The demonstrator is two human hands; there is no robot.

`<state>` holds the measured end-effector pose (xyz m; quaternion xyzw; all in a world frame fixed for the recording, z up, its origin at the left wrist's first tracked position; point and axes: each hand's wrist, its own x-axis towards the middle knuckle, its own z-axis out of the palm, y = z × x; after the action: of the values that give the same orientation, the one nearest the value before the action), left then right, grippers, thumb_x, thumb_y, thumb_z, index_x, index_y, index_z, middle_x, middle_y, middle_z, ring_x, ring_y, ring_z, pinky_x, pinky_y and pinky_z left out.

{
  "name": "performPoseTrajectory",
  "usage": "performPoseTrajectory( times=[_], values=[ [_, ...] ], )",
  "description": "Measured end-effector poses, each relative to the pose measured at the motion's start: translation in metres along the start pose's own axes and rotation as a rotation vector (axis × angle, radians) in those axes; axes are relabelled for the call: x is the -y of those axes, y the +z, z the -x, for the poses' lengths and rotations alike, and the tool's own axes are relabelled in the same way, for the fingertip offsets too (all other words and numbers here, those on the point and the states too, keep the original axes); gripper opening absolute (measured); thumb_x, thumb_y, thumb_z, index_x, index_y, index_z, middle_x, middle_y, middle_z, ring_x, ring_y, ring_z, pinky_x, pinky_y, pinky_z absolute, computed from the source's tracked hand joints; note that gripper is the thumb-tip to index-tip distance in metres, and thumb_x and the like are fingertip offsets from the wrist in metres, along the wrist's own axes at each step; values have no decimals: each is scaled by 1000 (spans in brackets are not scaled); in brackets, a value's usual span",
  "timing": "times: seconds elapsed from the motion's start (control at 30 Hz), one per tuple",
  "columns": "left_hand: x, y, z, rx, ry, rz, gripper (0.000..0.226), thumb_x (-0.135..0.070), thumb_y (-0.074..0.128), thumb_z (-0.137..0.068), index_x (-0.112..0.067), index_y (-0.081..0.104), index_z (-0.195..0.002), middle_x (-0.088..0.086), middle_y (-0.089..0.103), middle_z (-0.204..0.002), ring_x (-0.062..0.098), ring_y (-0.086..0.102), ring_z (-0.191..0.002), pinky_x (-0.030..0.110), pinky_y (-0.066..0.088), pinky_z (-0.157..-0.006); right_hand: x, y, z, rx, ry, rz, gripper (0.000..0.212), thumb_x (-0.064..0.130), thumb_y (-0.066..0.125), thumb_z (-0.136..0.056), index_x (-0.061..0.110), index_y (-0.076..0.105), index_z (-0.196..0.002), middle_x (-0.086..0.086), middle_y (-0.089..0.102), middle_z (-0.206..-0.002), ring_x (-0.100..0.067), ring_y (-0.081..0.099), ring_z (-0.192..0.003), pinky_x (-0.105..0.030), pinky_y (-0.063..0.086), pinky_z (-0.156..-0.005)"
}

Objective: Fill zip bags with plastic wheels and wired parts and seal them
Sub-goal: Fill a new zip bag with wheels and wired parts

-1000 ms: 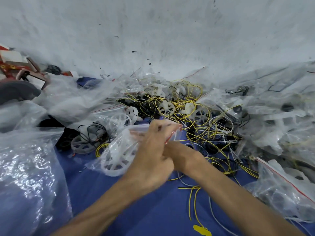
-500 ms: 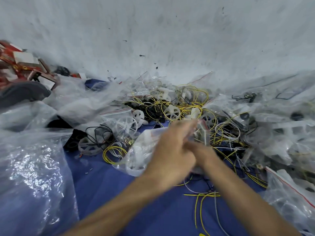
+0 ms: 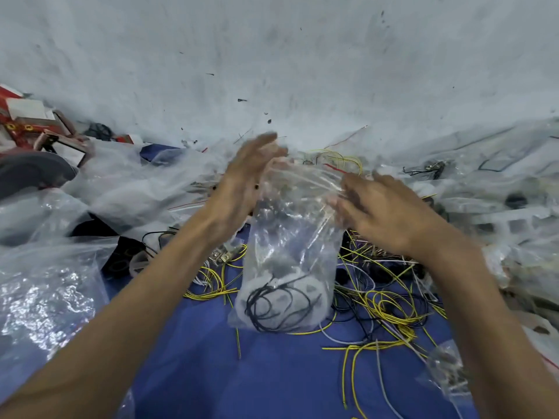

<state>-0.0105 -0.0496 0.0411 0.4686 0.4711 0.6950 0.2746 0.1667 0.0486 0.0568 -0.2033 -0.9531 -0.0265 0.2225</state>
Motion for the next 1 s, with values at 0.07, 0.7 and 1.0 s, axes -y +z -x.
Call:
performPoseTrajectory(
  times=[0.07,0.7,1.0],
  values=[
    [27,-8,14,220,-135,-55,76,-52,62,-70,-21,37,-136,-26,66,-103,-7,61,-99,14,49,-81,-4,6,-5,-67,103,-232,29,34,39,-98,14,41,-76,-4,63,-70,-17,58,-73,-24,41,-65],
    [80,-6,46,84,-633,114,39,-25,49,-91,-21,72,-60,-10,65,-51,0,61,-45,17,51,-45,-36,24,-8,-175,426,-805,35,41,46,-95,9,54,-84,0,67,-60,-5,52,-42,-20,42,-50],
    [71,-16,58,209,-195,-89,21,-33,71,-75,-19,69,-92,-8,68,-86,7,64,-80,16,48,-72,-39,16,-4,-208,320,-984,24,24,46,-97,14,50,-75,0,65,-61,-4,57,-49,-17,42,-55]
  ],
)
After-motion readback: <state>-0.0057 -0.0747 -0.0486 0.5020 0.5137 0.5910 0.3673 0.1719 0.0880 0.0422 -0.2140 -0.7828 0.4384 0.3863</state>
